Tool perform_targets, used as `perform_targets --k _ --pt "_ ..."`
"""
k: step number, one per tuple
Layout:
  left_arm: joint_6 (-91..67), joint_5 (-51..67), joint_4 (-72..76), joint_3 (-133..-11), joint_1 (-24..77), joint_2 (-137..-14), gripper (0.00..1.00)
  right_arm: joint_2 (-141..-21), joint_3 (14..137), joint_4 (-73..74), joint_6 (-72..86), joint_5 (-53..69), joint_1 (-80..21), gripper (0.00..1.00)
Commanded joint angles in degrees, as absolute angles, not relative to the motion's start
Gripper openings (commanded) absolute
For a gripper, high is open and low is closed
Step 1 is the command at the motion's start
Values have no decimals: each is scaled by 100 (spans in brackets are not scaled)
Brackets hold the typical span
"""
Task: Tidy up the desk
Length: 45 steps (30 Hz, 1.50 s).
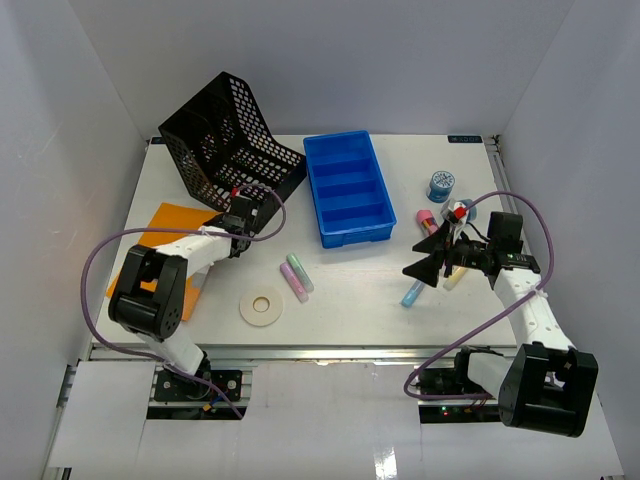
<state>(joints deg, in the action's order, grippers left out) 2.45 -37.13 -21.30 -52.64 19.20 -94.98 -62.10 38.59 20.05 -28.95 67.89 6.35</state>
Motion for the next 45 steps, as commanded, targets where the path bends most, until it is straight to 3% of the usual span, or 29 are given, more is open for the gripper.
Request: perform_targets --k 1,5,11,18,26,35,45 --pt "-268 -3097 -2491 -5666 1907 -8735 0 -6061 4043 1894 -2632 6946 540 90" --pt "-461 -2857 -2637 -5722 1915 -8523 0 -6056 4084 1700 -2361 6740 334 90" --pt "-642 -2495 -2777 -5590 1908 -8224 0 -6288 4422 1571 -1893 5888 -995 91" --pt "-801 -2149 -2894 -5634 1916 -7924 0 -7429 5183 850 -516 5154 -2549 92" --pt "-1023 -1850 -3023 -5702 1916 -7691 0 -8611 5686 -1406 1538 4344 -3914 90" --pt "-1210 -1410 -2944 -5448 1898 -7137 0 -10762 7740 -2027 3579 4012 -4009 91" --pt "-1215 -1056 -2864 -5308 1872 -6862 0 -12342 9784 -1809 4556 3420 -4231 94"
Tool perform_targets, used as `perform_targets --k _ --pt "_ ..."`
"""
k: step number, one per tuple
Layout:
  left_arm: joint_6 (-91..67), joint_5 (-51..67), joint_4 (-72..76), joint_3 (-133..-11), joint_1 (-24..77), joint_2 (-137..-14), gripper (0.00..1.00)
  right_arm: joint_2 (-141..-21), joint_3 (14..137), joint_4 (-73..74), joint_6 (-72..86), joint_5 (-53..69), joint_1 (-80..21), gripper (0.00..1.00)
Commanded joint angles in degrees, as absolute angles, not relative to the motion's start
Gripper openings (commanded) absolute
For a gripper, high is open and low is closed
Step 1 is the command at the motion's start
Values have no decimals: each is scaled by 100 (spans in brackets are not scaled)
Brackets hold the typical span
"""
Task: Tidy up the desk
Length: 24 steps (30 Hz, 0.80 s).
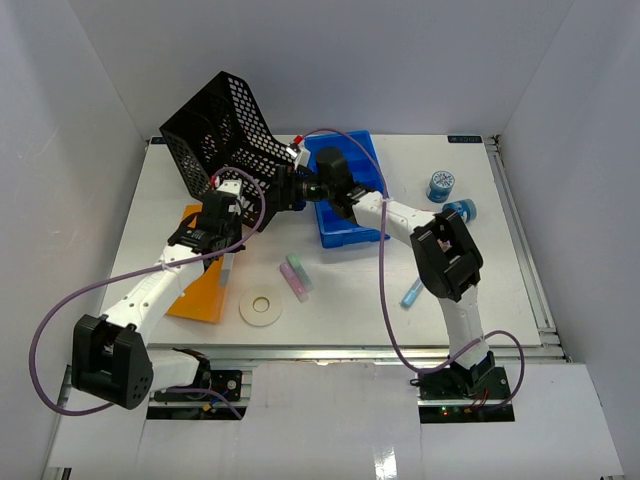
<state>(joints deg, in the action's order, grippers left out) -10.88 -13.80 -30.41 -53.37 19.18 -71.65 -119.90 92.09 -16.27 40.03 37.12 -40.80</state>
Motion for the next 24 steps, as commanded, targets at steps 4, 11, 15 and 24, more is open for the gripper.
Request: perform_targets --k 4,11,15,24 --pt "-1266 -914 -2848 -5291 1872 -6794 0 -12603 10230 -1652 4579 3199 -4333 96" --pt "-1316 -659 -2813 -5273 1872 -6611 0 -12852 10386 -1483 4626 2598 -4532 98" --pt "-1318 -416 -2718 -5204 1872 -6510 0 -12933 10489 -1330 4623 2222 -4700 88" --pt "-1405 171 -2611 -5065 1872 -6374 0 -12952 10374 -1317 4876 2178 -4809 44"
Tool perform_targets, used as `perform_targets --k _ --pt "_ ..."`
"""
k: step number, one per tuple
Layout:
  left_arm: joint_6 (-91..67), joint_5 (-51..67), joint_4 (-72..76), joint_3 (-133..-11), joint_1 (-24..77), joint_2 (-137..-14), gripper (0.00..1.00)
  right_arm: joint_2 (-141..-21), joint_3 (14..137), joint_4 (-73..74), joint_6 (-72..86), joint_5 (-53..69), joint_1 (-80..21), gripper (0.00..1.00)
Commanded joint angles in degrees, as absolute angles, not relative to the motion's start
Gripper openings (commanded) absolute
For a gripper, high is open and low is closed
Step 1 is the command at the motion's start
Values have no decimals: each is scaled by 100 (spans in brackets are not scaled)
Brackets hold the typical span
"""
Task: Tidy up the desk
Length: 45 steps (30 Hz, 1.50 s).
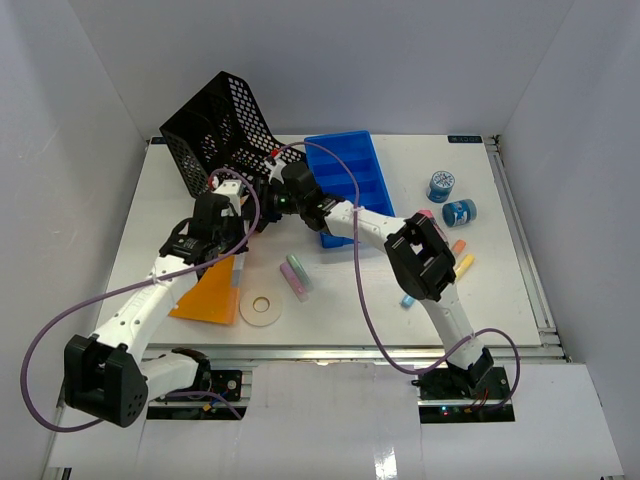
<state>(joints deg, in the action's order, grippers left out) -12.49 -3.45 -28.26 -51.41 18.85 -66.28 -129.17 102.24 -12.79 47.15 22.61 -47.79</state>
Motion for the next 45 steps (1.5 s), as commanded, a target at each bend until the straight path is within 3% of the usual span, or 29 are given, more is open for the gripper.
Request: perform_targets --k 1,3,6,7,9,11,15,31,45 --pt "-1433 225 -2605 -5052 1872 -6361 0 -12903 10311 -1324 4889 2191 -4802 39" --pt "-1492 294 -2588 -5017 1872 -6327 0 -12814 10212 -1327 4889 2218 -4806 33" --pt "-1654 379 -2552 -5002 1872 -6224 9 -12645 10060 -1319 4775 2232 -4800 23" --pt "-1708 401 -2554 -5001 1872 -6195 18 -12582 10018 -1328 4730 2237 -4794 21" --pt "-1801 457 -2575 -5001 1872 -6057 48 -12446 9941 -1345 4563 2302 -4773 18" --pt "-1838 552 -2634 -5038 1865 -5858 67 -12313 9867 -1396 4312 2479 -4714 15" --pt "-1863 772 -2739 -5118 1863 -5354 83 -11960 9660 -1587 3775 2983 -4556 8" --pt "-2039 1074 -2980 -5310 1864 -3592 90 -10366 9129 -2498 3226 4701 -3857 8" --pt "-2391 809 -2789 -5159 1866 -3319 92 -10578 10847 -1969 2617 4596 -2542 8"
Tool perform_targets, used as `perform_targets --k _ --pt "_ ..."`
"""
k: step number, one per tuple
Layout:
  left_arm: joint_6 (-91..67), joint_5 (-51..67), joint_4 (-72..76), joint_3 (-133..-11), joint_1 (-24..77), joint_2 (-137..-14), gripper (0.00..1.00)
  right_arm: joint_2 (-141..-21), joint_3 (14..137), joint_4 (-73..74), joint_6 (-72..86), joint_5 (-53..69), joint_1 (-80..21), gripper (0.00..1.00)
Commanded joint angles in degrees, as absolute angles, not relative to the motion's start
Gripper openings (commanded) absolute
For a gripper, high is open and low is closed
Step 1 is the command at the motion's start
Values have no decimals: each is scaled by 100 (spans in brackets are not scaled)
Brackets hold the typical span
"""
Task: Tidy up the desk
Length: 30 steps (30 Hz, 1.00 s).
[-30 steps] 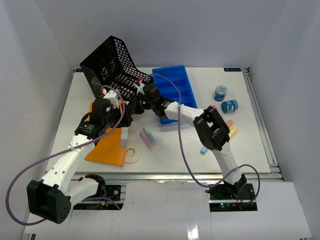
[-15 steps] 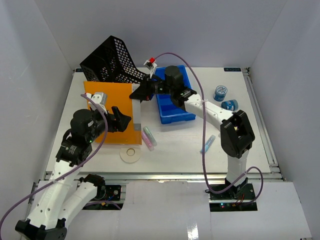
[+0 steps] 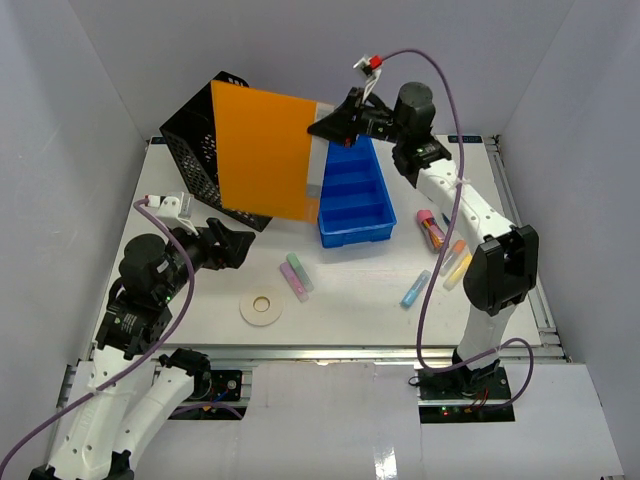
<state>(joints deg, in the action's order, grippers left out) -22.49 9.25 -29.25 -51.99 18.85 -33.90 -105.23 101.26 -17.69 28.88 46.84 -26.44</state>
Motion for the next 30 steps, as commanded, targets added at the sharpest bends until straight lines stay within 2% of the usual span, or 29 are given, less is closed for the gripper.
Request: perform_targets --k 1,16,30 --pt "-2397 799 -2786 -5159 1863 -3310 92 -10670 10982 -1969 2583 4550 -2506 8" --pt "-2461 443 -2751 -5064 1871 -3322 93 -12118 12296 -2340 2642 4202 -2442 8" --pt "-2452 378 -2672 -4955 1872 -3375 93 -12575 12813 -2269 1834 3688 -2948 8"
